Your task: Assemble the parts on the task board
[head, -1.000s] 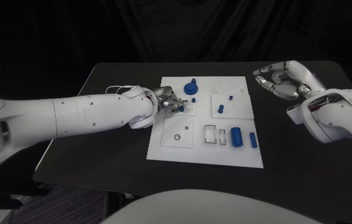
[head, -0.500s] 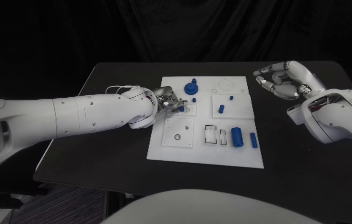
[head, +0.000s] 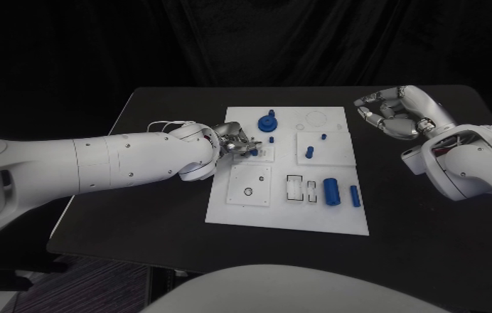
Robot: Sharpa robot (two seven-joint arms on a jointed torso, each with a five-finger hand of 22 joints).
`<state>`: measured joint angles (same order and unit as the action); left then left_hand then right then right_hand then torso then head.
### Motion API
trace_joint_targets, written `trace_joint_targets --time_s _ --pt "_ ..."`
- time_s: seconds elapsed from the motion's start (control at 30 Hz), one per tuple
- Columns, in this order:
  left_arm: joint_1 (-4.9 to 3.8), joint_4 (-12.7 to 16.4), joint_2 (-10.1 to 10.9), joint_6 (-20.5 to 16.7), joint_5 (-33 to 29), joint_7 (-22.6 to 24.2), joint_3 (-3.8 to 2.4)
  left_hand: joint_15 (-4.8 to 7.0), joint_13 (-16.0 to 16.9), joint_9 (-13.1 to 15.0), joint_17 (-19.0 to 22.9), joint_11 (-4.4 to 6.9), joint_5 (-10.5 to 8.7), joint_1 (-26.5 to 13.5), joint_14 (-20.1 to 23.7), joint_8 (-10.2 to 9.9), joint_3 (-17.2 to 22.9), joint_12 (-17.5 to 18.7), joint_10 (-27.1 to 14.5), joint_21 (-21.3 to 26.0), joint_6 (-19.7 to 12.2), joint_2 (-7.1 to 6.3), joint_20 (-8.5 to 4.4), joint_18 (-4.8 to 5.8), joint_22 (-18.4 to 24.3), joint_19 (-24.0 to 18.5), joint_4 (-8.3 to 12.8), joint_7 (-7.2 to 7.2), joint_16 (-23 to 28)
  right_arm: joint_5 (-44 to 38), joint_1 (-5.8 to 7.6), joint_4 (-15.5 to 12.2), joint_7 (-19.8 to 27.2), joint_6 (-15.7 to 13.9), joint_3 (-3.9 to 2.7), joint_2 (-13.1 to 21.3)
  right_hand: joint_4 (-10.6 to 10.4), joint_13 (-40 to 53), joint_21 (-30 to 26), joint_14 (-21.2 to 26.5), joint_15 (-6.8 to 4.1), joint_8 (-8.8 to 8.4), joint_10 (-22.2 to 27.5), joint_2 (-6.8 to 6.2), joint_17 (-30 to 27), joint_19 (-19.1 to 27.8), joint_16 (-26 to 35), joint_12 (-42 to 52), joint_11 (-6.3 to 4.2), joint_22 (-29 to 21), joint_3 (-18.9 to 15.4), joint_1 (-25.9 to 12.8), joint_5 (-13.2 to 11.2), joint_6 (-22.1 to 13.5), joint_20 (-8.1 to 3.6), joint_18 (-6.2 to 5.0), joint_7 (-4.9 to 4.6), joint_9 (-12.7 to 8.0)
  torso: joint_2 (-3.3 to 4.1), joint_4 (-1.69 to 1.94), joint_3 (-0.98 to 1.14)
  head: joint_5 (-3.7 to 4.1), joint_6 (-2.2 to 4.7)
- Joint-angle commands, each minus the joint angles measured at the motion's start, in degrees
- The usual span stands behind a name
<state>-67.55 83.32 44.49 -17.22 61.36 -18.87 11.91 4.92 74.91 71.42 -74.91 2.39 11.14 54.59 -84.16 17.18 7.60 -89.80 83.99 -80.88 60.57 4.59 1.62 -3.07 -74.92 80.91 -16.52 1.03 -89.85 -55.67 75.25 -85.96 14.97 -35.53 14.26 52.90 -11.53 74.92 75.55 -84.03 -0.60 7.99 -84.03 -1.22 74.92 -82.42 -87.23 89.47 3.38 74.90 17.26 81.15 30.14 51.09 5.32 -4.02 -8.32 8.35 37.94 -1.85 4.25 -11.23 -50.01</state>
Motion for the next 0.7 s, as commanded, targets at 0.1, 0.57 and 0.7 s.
trace_joint_targets --time_s 0.1,0.57,0.7 --pt "0.36 -0.1 0.0 1.5 0.0 1.0 0.19 0.42 15.1 0.2 -15.1 0.29 0.27 -0.1 -5.8 0.3 -0.4 -0.2 6.0 0.3 -0.6 0.68 -0.36 -0.4 -4.1 -0.1 -0.1 -0.01 -0.2 -0.3 -0.15 0.0 -1.0 0.2 -0.05 0.0 0.0 13.9 -0.2 -4.9 0.04 -0.25 -4.7 -0.18 12.0 0.2 0.3 -0.1 0.26 7.2 0.2 0.4 0.4 -0.3 0.15 0.11 -0.15 -0.1 -0.02 -0.08 0.0 -0.05 0.01" --pt "0.38 -0.4 -0.2 1.7 0.0 2.4 0.19 0.2 15.1 0.8 -15.1 0.0 -6.08 -7.6 -5.8 -0.8 -8.2 -0.2 6.0 0.6 -1.1 2.8 -0.2 -0.39 -4.5 0.0 -0.3 0.35 -0.2 -0.3 -0.17 0.0 -1.0 0.3 -0.05 -0.1 0.1 13.9 -0.3 -4.8 0.04 -0.25 -4.7 -0.17 12.0 0.3 0.4 -0.1 0.26 7.2 0.3 0.4 0.4 -0.3 0.16 0.1 -0.15 -0.1 -0.04 -0.1 0.0 -0.13 0.01" --pt "0.4 -0.5 -0.2 1.6 0.0 2.6 0.19 0.05 15.1 -0.2 -15.1 -0.04 -7.96 -9.4 -5.8 -1.7 -11.7 -0.2 6.0 0.7 -0.6 3.07 -0.16 -0.4 -4.6 0.1 -0.3 0.47 -0.2 -0.3 -0.18 0.0 -1.0 0.4 -0.05 -0.1 0.1 13.9 -0.3 -4.8 0.04 -0.25 -4.7 -0.17 12.0 0.3 0.4 -0.1 0.26 7.2 0.3 0.4 0.4 -0.3 0.16 0.1 -0.15 -0.1 -0.02 -0.08 -0.01 -0.12 0.01"
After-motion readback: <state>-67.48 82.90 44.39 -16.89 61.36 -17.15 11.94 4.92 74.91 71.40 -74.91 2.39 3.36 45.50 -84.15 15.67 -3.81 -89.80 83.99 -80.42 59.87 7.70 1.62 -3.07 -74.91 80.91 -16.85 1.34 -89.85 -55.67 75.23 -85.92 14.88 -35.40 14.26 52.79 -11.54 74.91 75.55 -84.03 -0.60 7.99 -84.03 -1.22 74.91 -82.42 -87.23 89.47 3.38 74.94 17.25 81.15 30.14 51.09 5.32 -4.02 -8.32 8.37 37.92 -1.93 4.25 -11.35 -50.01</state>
